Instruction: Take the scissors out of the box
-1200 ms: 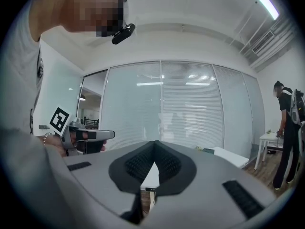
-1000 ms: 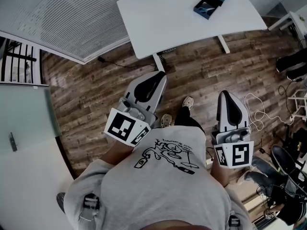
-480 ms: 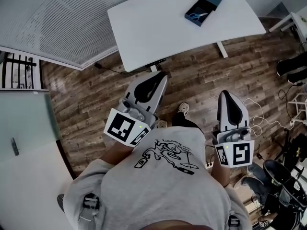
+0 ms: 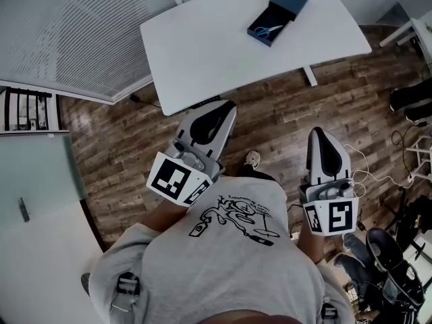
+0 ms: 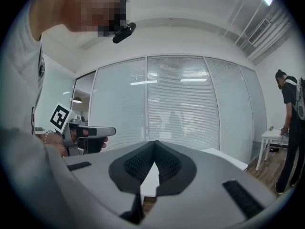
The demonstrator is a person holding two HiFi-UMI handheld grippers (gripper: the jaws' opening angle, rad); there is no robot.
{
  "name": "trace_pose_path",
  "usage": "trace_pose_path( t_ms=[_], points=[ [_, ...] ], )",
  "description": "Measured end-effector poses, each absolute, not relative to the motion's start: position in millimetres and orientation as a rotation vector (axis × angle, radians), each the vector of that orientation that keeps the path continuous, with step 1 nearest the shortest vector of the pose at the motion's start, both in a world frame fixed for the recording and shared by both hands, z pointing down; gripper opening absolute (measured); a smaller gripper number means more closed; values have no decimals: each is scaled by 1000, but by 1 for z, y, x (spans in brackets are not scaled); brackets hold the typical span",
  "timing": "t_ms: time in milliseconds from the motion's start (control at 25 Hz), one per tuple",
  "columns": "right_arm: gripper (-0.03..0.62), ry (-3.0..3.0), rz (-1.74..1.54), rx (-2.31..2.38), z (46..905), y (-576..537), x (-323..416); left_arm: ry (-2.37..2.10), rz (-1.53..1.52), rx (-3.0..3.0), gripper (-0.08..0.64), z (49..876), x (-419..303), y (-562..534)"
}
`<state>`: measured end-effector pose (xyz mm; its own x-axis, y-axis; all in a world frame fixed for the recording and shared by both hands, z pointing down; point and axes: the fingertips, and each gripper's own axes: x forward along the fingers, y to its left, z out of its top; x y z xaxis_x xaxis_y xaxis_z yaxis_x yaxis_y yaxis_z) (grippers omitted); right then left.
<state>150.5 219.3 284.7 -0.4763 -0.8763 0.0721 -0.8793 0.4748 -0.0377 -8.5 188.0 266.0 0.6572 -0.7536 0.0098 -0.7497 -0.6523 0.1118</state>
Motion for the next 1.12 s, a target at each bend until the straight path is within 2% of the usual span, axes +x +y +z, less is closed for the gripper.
trace_pose_path(
  t_ms=[480,1120],
  points=[
    [6,-2676,131,1536,294,171,185,-1266,-19,2741,28,276,32,148],
    [6,-2679,95,1498,289,73,171,-1326,-69,2714,28,274,13,45]
  ],
)
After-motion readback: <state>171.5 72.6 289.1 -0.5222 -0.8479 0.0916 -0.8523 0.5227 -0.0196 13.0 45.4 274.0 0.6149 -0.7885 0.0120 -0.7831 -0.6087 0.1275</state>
